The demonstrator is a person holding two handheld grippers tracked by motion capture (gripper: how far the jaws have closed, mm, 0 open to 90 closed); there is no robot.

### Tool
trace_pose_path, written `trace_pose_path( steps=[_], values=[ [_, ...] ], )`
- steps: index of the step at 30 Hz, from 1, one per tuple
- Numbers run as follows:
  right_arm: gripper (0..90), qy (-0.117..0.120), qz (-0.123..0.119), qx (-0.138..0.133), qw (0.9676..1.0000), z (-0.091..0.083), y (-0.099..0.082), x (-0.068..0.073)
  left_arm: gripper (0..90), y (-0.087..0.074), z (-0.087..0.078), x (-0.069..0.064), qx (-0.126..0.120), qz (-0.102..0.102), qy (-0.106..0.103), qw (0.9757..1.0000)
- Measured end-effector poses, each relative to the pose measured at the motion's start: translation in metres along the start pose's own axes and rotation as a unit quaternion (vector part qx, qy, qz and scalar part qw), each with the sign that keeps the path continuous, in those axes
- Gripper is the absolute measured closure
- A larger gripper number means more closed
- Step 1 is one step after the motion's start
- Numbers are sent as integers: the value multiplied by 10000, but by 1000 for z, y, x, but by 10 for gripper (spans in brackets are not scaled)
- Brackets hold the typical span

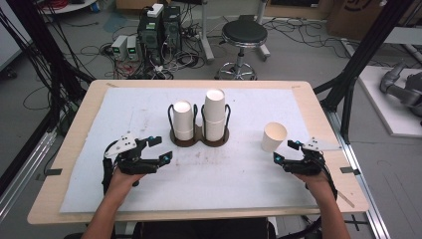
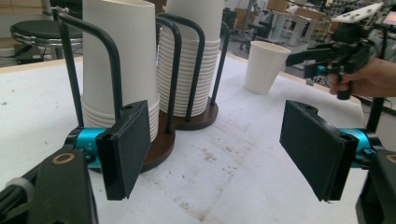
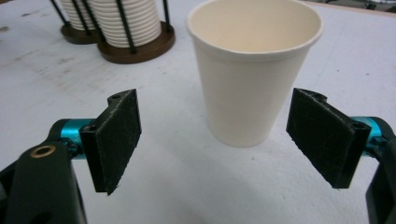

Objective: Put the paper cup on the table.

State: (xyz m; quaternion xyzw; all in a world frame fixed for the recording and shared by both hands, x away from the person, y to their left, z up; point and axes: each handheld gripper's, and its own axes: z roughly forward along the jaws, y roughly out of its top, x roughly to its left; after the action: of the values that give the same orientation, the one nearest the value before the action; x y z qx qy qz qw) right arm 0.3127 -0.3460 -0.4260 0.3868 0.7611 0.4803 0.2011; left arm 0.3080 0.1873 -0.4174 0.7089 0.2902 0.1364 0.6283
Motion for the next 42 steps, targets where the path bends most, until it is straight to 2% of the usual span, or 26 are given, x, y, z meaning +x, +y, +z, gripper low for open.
trace_pose_path(
  steps=[6,9,11,21,27,33,42],
  values=[
    [185,15,-13,-296,9996,-20,0,11,247,1,3,0,-31,4,10,10000],
    [186,88,20,-558,9984,-26,1,13,247,2,4,0,-66,-1,25,10000],
    [186,103,-31,-623,9980,-27,3,15,247,3,6,1,-51,15,29,10000],
    [186,76,-91,-755,9971,-23,8,19,247,1,4,1,-54,14,86,9999],
    [187,17,-175,-788,9967,-24,10,26,247,2,0,-6,-113,52,109,9999],
    [187,-32,-121,-906,9958,-26,12,32,247,2,-5,-9,-152,77,111,9998],
    [187,-54,-113,-827,9965,-24,10,30,247,2,-3,-6,-152,50,112,9998]
  ],
)
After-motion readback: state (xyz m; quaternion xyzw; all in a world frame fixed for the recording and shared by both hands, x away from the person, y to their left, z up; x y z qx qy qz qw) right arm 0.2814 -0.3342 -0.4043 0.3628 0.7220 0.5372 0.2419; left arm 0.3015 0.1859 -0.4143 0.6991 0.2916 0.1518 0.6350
